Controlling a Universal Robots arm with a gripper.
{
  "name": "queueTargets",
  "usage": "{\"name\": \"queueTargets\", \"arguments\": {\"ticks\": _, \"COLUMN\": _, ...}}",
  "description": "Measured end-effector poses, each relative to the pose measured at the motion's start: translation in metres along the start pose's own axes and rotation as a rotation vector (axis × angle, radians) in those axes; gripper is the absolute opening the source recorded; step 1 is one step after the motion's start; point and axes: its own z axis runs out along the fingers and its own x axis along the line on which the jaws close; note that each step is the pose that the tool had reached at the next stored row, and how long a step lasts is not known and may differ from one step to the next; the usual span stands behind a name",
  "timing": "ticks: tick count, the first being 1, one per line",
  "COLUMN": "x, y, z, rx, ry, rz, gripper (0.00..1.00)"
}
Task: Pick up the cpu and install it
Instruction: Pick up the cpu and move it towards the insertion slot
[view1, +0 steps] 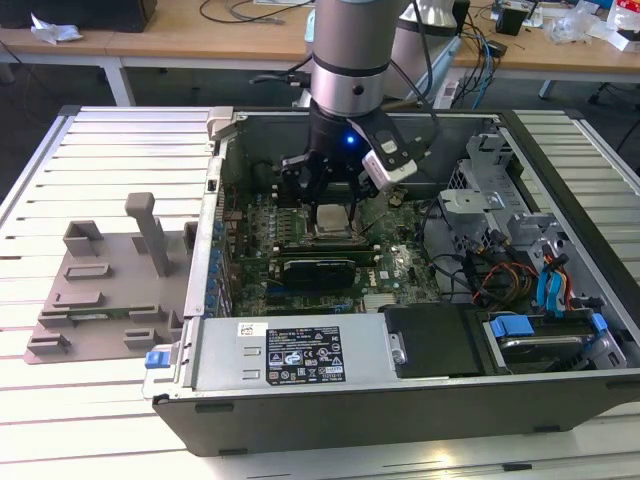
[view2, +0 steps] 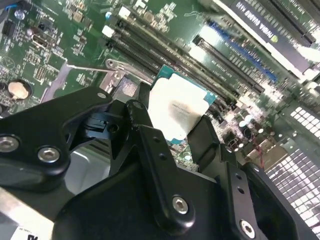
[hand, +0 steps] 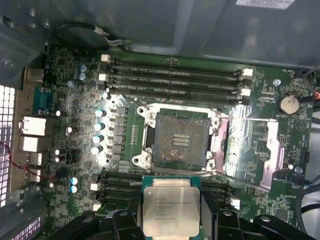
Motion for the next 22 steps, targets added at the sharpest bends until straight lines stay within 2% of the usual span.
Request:
{"name": "queueTargets", "arguments": {"ticks": 4, "x": -0.0033, "y": 0.0055, "z": 0.0006, "rx": -0.0004, "ry": 0.0002, "rz": 0.024, "gripper": 0.55}}
{"name": "queueTargets", "arguments": {"ticks": 11, "x": -0.0064, "y": 0.0082, "z": 0.0023, "rx": -0.0003, "ry": 0.0002, "rz": 0.025, "gripper": 0.55}}
{"name": "queueTargets", "arguments": {"ticks": 14, "x": -0.0094, "y": 0.0128, "z": 0.0032, "rx": -0.0003, "ry": 0.0003, "rz": 0.025, "gripper": 0.55}}
{"name": "queueTargets", "arguments": {"ticks": 22, "x": -0.0094, "y": 0.0129, "z": 0.0032, "rx": -0.0002, "ry": 0.0004, "rz": 0.025, "gripper": 0.55}}
